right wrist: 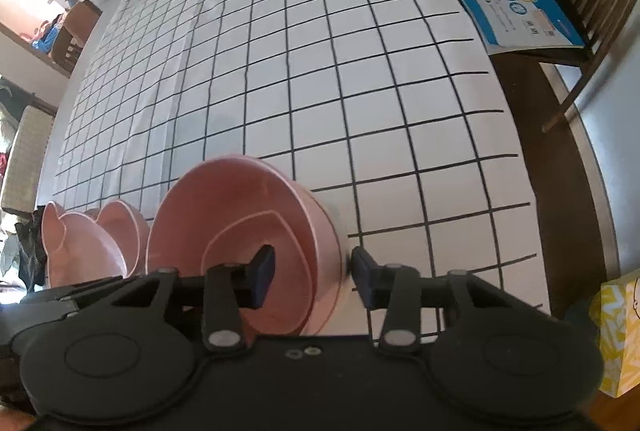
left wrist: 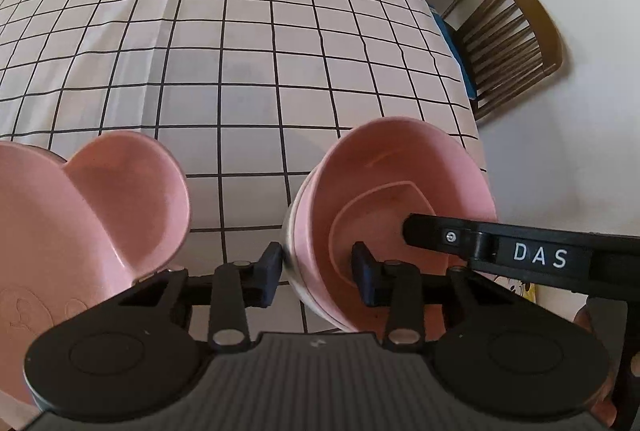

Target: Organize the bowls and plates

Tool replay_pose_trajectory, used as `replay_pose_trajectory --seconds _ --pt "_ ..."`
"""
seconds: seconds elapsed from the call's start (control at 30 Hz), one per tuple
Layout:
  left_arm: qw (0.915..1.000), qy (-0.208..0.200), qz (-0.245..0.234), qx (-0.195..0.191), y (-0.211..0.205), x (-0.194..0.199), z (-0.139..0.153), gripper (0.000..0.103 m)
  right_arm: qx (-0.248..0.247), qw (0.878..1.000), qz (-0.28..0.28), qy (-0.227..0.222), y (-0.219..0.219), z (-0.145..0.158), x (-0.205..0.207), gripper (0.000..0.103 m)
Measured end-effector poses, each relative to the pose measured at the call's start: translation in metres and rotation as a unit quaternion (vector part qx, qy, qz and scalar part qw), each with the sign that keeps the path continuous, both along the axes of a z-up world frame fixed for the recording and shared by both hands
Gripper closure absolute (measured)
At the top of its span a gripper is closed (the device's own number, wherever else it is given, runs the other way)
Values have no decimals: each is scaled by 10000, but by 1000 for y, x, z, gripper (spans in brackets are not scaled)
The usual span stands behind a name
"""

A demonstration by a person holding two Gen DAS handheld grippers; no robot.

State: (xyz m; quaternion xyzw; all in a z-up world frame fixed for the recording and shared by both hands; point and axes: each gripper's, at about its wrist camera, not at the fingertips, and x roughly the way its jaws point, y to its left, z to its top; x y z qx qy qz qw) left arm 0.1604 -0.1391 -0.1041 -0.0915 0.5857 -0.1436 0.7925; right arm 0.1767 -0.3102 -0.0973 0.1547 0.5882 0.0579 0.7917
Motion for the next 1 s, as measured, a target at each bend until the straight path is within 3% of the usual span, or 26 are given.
replay_pose_trajectory --seconds 0.27,0.67,1.0 --pt "9999 -115 -1 72 2 -3 9 69 -192 9998 107 -4 7 2 -6 79" --pt "9998 -184 83 82 15 -10 44 69 -305 9990 234 -215 22 41 -12 80" --pt "9985 -321 368 261 49 -19 77 69 -240 9971 563 -445 56 72 -8 80"
